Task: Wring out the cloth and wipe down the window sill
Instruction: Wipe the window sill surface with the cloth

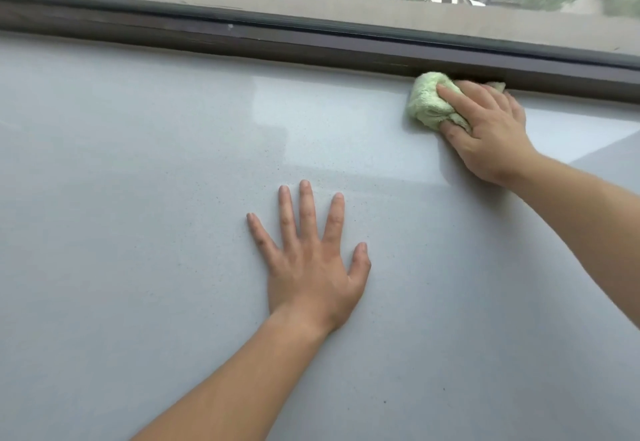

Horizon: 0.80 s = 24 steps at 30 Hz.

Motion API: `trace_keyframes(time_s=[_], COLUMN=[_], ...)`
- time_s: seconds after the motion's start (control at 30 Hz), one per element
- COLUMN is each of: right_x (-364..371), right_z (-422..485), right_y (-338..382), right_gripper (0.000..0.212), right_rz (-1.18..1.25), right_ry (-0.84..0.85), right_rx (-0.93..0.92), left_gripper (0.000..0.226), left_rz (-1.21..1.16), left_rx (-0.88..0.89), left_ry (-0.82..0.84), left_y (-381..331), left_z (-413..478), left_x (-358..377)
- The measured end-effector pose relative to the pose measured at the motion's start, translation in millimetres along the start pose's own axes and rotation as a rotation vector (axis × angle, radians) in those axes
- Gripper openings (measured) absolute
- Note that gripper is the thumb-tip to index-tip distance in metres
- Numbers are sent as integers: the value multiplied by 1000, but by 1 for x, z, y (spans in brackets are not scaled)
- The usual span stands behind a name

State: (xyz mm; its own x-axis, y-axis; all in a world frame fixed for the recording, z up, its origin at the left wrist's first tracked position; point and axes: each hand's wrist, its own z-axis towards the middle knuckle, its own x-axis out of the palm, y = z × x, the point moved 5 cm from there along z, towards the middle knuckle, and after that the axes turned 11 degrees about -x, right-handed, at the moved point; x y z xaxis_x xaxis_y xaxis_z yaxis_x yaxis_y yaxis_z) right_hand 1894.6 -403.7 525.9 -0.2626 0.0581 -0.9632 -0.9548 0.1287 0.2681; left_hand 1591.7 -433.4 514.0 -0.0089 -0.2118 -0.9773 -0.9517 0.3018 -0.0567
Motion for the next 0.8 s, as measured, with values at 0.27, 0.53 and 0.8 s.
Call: trace_keyframes(time_s=[0.27, 0.53, 0.8], right_x=[16, -1, 20], right_z=[-67, -51, -161], right_y=[50, -12, 80], right_gripper=[56, 58, 57], right_rz=[-17, -9, -23], right_ry=[23, -73, 129], right_rx=[128, 423, -61], left_gripper=[75, 75, 74], left_rz=[-1, 8, 0], left_rx=[1, -5, -7], left_ry=[15, 17, 6], left_y=[-2, -2, 0], left_z=[1, 1, 1], left_x=[-1, -1, -1])
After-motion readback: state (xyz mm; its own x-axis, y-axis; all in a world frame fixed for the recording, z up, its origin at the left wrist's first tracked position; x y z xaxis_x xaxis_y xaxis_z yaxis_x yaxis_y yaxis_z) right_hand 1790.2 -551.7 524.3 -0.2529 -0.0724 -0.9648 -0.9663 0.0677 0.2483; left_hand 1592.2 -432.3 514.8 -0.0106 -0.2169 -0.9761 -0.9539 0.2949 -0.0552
